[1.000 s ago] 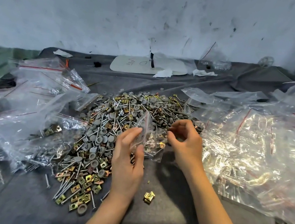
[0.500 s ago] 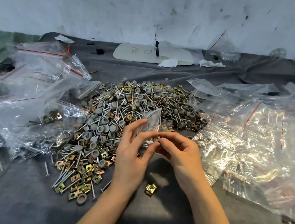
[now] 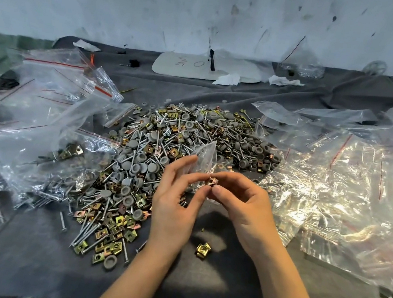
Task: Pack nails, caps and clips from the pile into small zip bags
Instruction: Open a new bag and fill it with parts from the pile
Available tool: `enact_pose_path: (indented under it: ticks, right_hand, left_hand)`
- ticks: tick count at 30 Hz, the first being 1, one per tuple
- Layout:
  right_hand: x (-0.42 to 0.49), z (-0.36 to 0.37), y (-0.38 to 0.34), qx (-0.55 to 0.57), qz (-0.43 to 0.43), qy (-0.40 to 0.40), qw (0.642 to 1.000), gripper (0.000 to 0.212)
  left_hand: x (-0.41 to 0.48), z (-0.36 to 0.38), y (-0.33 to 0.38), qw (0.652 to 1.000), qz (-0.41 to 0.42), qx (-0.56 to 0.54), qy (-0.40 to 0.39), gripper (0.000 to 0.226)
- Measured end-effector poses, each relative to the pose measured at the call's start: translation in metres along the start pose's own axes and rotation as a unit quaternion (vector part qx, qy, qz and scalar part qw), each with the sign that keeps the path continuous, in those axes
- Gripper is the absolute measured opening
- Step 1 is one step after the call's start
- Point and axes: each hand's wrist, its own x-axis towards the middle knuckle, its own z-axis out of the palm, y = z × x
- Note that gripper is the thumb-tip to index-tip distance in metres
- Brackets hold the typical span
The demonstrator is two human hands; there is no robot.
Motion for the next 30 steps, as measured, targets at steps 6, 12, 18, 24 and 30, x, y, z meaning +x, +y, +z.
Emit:
enact_pose_path:
  ticks: [6, 12, 18, 24, 30]
  right_hand:
    - [-0.0007, 0.0033, -0.0024, -0.039, -0.048, 0.032, 0.998, 0.026]
    - [-0.0021, 0.006, -0.0045, -0.081, -0.069, 0.007, 0.994, 0.023]
    - [-0.0001, 0.0036, -0.0005, -0.067, -0.045, -0.012, 0.997, 0.02]
    - [0.0018, 0.0021, 0.0016, 0.028, 0.006, -0.042, 0.999, 0.018]
    - [0.0011, 0.0011, -0.0021, 0.042, 0.005, -0.032, 0.999, 0.018]
  left_hand:
    - [-0.0003, -0.0003, -0.0011, 1.0, -0.002, -0.006, 0.008, 0.014]
    - [-0.0005, -0.0012, -0.0026, 1.0, 0.017, 0.009, 0.023, 0.016]
    - [0.0011, -0.0016, -0.0016, 1.0, 0.022, 0.004, 0.019, 0.009]
    - [0.0008, -0.0015, -0.0025, 0.999, -0.006, -0.035, -0.006, 0.008]
    - [0.0006, -0.0026, -0.0046, 0.998, -0.014, -0.056, -0.025, 0.011]
